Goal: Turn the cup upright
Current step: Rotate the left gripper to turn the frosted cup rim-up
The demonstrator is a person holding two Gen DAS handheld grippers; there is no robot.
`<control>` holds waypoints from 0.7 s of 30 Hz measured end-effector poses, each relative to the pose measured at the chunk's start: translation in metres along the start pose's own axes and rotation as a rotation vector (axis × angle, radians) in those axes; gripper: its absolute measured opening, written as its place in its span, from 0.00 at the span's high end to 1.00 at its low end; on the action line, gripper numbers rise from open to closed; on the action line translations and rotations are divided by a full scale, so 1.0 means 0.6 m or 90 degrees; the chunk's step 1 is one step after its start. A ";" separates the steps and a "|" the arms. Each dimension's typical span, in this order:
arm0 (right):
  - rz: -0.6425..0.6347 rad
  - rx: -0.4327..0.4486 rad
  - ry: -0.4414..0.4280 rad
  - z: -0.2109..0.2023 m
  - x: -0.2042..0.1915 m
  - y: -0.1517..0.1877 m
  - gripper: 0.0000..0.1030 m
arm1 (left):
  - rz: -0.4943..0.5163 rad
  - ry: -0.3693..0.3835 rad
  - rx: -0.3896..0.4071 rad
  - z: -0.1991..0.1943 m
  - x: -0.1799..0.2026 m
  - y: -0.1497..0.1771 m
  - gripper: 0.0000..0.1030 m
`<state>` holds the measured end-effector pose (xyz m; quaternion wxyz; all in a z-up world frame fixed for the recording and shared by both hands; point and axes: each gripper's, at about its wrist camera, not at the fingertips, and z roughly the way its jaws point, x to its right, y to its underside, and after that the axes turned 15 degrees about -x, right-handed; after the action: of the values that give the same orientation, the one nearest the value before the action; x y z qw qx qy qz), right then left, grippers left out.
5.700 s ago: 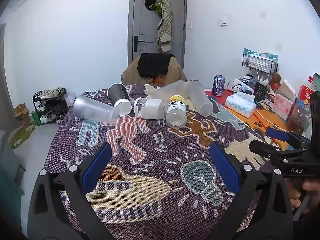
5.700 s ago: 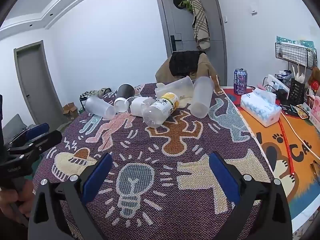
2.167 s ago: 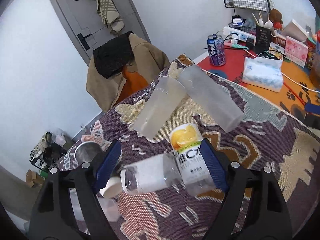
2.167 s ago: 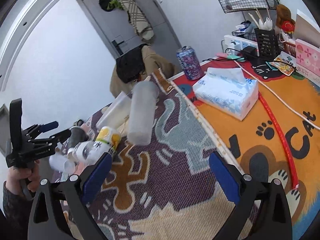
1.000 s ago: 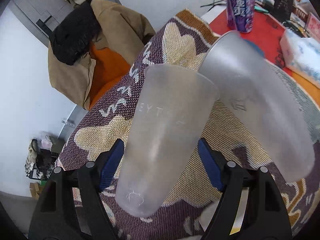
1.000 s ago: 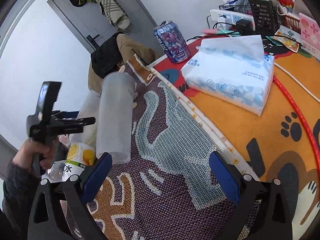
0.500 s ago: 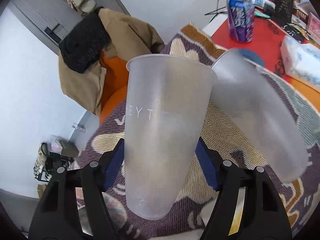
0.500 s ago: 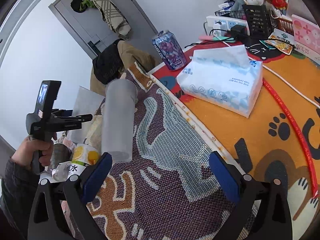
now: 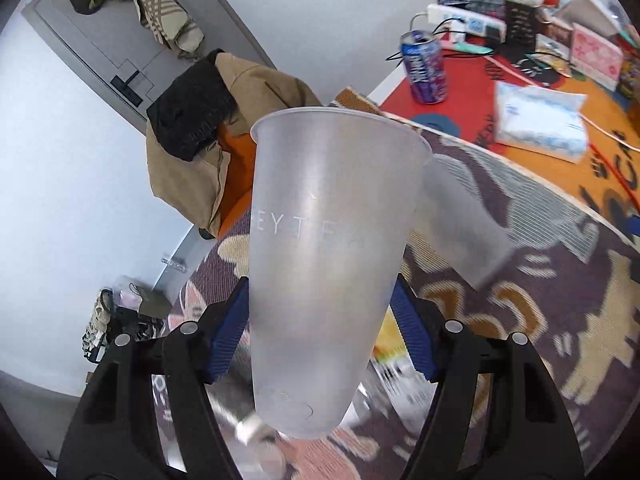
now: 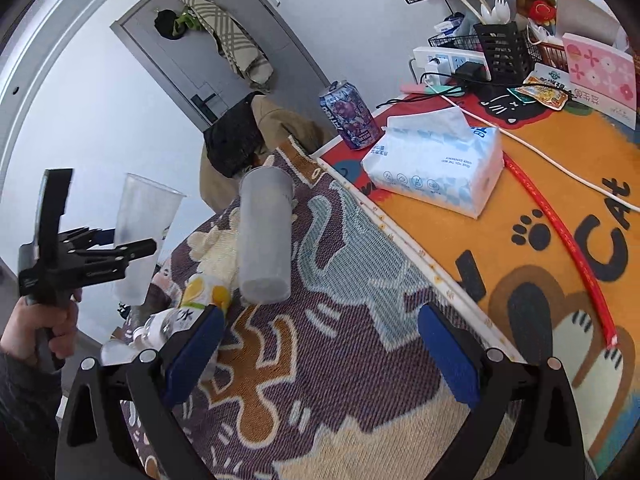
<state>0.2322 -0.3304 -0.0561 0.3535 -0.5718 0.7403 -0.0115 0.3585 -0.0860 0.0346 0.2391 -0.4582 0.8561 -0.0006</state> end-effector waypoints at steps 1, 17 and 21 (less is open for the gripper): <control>-0.002 -0.001 -0.003 -0.006 -0.001 0.006 0.07 | -0.001 0.002 0.001 -0.010 0.005 0.007 0.32; -0.003 0.005 -0.036 -0.088 0.017 0.102 0.07 | -0.006 0.110 -0.011 -0.114 0.120 0.172 0.32; -0.003 0.002 -0.032 -0.099 0.028 0.120 0.07 | -0.008 0.137 -0.016 -0.120 0.140 0.198 0.32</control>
<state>0.1385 -0.3428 -0.0505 0.3728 -0.5728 0.7300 0.0005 0.1967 -0.0988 0.0380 0.1400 -0.4635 0.8740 -0.0407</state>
